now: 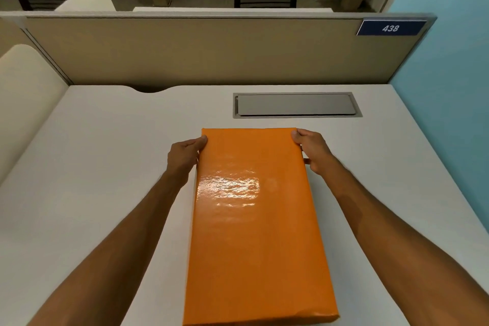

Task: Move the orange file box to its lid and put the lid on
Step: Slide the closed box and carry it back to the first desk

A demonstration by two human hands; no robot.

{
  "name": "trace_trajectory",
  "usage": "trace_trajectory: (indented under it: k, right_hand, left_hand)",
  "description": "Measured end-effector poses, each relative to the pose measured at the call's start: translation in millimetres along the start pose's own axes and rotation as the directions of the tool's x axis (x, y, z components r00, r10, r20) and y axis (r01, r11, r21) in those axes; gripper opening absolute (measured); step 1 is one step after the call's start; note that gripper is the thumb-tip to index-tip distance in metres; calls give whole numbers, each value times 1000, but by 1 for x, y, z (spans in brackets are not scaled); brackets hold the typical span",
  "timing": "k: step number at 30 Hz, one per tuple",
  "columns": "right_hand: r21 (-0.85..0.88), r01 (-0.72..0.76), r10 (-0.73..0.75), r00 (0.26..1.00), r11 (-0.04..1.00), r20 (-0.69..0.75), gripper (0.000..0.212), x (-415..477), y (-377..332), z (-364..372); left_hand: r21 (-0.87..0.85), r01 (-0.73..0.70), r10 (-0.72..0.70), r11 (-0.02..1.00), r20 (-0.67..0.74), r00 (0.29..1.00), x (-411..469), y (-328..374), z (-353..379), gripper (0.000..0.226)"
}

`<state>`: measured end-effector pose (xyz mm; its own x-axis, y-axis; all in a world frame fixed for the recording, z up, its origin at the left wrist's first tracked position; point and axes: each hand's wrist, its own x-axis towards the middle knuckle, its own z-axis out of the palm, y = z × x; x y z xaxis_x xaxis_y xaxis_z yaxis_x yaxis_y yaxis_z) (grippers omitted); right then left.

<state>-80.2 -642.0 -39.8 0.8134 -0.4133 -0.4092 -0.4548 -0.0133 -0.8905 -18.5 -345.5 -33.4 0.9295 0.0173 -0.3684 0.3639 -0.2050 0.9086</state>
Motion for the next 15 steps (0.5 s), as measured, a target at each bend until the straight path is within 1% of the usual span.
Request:
trace_trajectory:
  k: [5,8,15]
  right_hand:
    - [-3,-10,10,999,1000,-34,37,2,0,4]
    - [-24,3,-4,999,1000,-52,39,1,1,4]
    - [-172,54,-81,984,984,-157,49,-17,9,2]
  left_hand:
    - [28,-10,10,1000,-6,1000,-2,1,2,53]
    - [77,-29,29,997,2,1000,-5,4,1,53]
    - [266,-129,135,955,-2,991,-26,10,-6,54]
